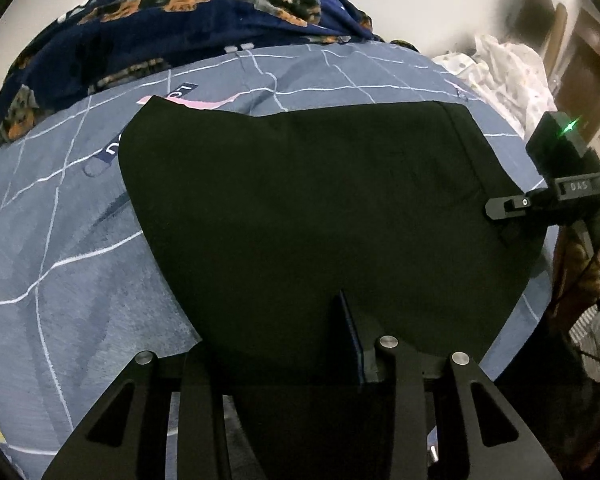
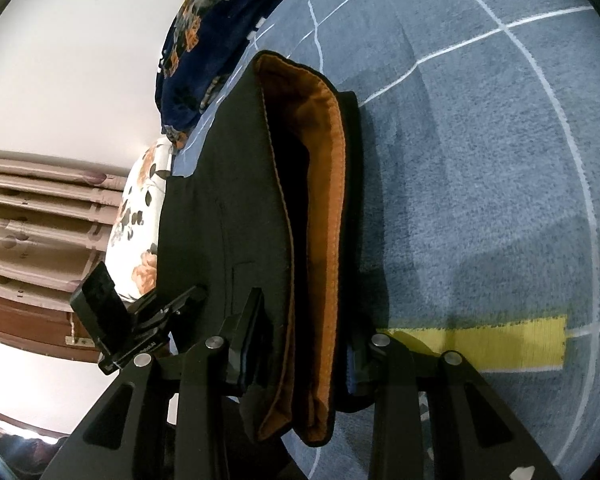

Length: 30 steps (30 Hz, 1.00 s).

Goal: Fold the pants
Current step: 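Grasp the folded pants with the left gripper while the right gripper holds the edge, then lift the folded black pants with both grippers and carry them toward the blanket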

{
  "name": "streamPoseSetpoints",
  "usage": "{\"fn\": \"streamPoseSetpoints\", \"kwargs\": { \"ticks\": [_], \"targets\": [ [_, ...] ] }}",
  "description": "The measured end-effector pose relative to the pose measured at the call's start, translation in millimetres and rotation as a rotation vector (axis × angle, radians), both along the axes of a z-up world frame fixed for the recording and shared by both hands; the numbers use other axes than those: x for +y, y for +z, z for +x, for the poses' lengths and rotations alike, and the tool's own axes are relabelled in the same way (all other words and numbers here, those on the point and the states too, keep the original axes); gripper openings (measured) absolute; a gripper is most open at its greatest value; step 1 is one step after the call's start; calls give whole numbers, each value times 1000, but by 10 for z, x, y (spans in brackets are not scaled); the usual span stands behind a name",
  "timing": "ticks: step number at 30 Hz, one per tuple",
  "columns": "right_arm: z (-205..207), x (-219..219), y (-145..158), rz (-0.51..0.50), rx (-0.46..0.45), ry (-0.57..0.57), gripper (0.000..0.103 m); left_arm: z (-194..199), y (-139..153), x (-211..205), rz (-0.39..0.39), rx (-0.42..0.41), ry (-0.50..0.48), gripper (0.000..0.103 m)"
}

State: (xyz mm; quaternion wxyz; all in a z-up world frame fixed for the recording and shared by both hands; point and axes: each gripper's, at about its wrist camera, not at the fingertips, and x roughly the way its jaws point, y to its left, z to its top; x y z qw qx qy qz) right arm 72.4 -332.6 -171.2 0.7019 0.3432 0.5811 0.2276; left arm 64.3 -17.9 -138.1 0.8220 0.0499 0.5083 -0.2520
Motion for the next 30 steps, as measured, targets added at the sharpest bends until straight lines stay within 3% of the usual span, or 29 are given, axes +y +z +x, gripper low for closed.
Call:
{"fn": "streamPoseSetpoints", "kwargs": {
  "ticks": [9, 17, 21, 30],
  "targets": [
    [52, 56, 20, -17, 16, -2, 34, -20, 5, -23, 30, -20, -7, 37],
    [104, 151, 83, -68, 5, 33, 44, -36, 3, -45, 46, -35, -14, 37],
    [92, 191, 105, -119, -23, 56, 36, -50, 11, -71, 60, -53, -24, 37],
    [52, 125, 132, -48, -34, 14, 29, -68, 102, -63, 68, -90, -7, 25]
  ]
}}
